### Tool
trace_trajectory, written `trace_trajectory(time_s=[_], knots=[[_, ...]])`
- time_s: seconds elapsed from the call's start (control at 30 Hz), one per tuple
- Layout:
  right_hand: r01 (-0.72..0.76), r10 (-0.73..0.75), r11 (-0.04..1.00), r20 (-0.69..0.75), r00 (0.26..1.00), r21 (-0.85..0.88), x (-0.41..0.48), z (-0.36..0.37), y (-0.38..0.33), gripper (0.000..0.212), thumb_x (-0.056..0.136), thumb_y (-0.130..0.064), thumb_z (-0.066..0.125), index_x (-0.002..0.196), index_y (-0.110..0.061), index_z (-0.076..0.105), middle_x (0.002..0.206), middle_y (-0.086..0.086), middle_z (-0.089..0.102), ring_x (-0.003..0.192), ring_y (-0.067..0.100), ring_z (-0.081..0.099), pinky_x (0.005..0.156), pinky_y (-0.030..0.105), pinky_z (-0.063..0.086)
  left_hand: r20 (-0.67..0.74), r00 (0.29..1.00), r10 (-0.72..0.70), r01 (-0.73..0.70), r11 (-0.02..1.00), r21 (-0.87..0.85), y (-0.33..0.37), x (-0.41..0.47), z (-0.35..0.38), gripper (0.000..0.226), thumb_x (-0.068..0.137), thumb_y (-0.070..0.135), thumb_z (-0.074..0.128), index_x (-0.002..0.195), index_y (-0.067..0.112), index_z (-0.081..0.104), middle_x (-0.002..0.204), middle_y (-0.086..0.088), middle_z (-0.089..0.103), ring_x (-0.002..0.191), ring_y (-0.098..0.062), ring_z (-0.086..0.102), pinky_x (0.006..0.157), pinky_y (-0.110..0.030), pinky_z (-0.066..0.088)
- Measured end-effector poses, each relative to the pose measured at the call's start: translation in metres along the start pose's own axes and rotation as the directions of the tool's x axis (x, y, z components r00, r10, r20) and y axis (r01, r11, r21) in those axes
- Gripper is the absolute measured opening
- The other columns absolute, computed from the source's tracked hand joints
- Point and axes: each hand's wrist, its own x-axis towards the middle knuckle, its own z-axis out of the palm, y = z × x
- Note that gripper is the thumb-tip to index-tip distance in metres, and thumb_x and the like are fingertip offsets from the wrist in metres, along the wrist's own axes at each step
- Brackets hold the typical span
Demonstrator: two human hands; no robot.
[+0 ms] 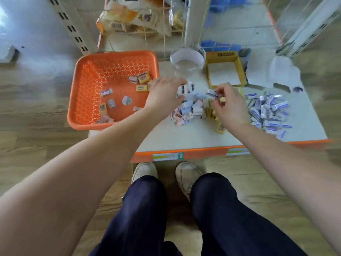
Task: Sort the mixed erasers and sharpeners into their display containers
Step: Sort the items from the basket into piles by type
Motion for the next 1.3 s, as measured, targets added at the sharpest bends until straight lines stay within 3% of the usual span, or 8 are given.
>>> trace_trajectory(time_s=[0.2,0.47,0.63,0.8,0.93,1.0,1.13,1.3], knots=[[-0.034,0.035,0.998,0.024,0.999,-0.054,-0.011,-0.019,0.043,0.023,0.089,-0.009,0.051,0.112,-0.009,0.053,0.108,0.007,0.059,0.090,0.026,0.058,0.068,0.029,0.038,0.212,0.970,-0.120,0.044,0.942,0.332,0.014,0.009,0.045,0.043,0.087,0.035,0.062,0.127,0.024,0.049,0.118,-0.006,0.063,0.113,-0.029,0.053,0.098,-0.038,0.031],[-0.137,0.135,0.990,-0.066,0.989,-0.023,-0.020,-0.036,0.078,0.027,0.090,-0.010,0.051,0.116,-0.009,0.054,0.113,0.009,0.059,0.098,0.025,0.058,0.082,0.039,0.048,0.250,0.945,-0.209,0.169,0.971,0.170,0.024,0.008,0.047,0.047,0.085,0.019,0.067,0.128,0.019,0.050,0.125,-0.010,0.055,0.113,-0.032,0.051,0.090,-0.043,0.044],[-0.149,0.143,0.988,-0.150,0.978,-0.027,-0.020,-0.055,0.099,0.025,0.088,-0.009,0.052,0.112,-0.007,0.058,0.114,0.011,0.055,0.092,0.028,0.059,0.077,0.040,0.048,0.282,0.935,-0.217,0.162,0.965,0.206,0.048,0.014,0.048,0.070,0.074,0.007,0.057,0.138,0.022,0.035,0.132,-0.011,0.042,0.118,-0.033,0.037,0.095,-0.041,0.036],[-0.235,0.224,0.972,-0.260,0.939,-0.011,-0.015,-0.071,0.125,0.021,0.087,-0.007,0.054,0.106,-0.006,0.062,0.110,0.011,0.057,0.101,0.029,0.054,0.081,0.028,0.039,0.202,0.978,-0.046,0.032,0.997,0.068,0.092,0.038,0.054,0.070,0.077,0.019,0.058,0.141,0.020,0.030,0.134,-0.010,0.037,0.127,-0.029,0.031,0.100,-0.039,0.034],[-0.354,0.317,0.930,-0.273,0.908,-0.098,-0.015,-0.069,0.144,0.022,0.087,-0.012,0.055,0.108,-0.011,0.062,0.115,0.007,0.056,0.110,0.028,0.046,0.087,0.032,0.038,0.433,0.884,0.176,-0.234,0.969,0.085,0.114,0.046,0.077,0.083,0.083,0.042,0.061,0.148,0.020,0.016,0.153,-0.004,0.014,0.141,-0.027,0.012,0.113,-0.042,0.022],[-0.415,0.363,0.892,-0.263,0.894,-0.179,-0.017,-0.063,0.152,0.024,0.087,-0.017,0.056,0.110,-0.016,0.062,0.124,0.004,0.051,0.116,0.026,0.042,0.088,0.038,0.037,0.530,0.836,0.140,-0.269,0.947,0.174,0.119,0.044,0.091,0.092,0.086,0.056,0.055,0.151,0.020,0.001,0.158,-0.004,-0.007,0.145,-0.028,-0.003,0.116,-0.045,0.009],[-0.357,0.308,0.916,-0.248,0.918,-0.184,-0.017,-0.053,0.157,0.032,0.088,-0.024,0.057,0.120,-0.019,0.059,0.142,0.007,0.038,0.131,0.026,0.034,0.100,0.045,0.032,0.477,0.879,0.000,-0.136,0.958,0.251,0.132,0.047,0.116,0.095,0.087,0.067,0.042,0.150,0.019,-0.010,0.157,-0.007,-0.017,0.144,-0.033,-0.011,0.117,-0.047,0.001],[-0.198,0.253,0.894,0.088,0.963,-0.401,-0.011,-0.041,0.167,0.060,0.089,-0.050,0.048,0.144,-0.040,0.026,0.156,-0.001,0.011,0.142,0.034,0.007,0.111,0.053,0.014,0.417,0.902,-0.111,0.056,0.988,0.144,0.121,0.043,0.141,0.086,0.088,0.060,0.047,0.150,0.024,0.001,0.158,-0.006,-0.013,0.144,-0.035,-0.004,0.117,-0.051,0.006]])
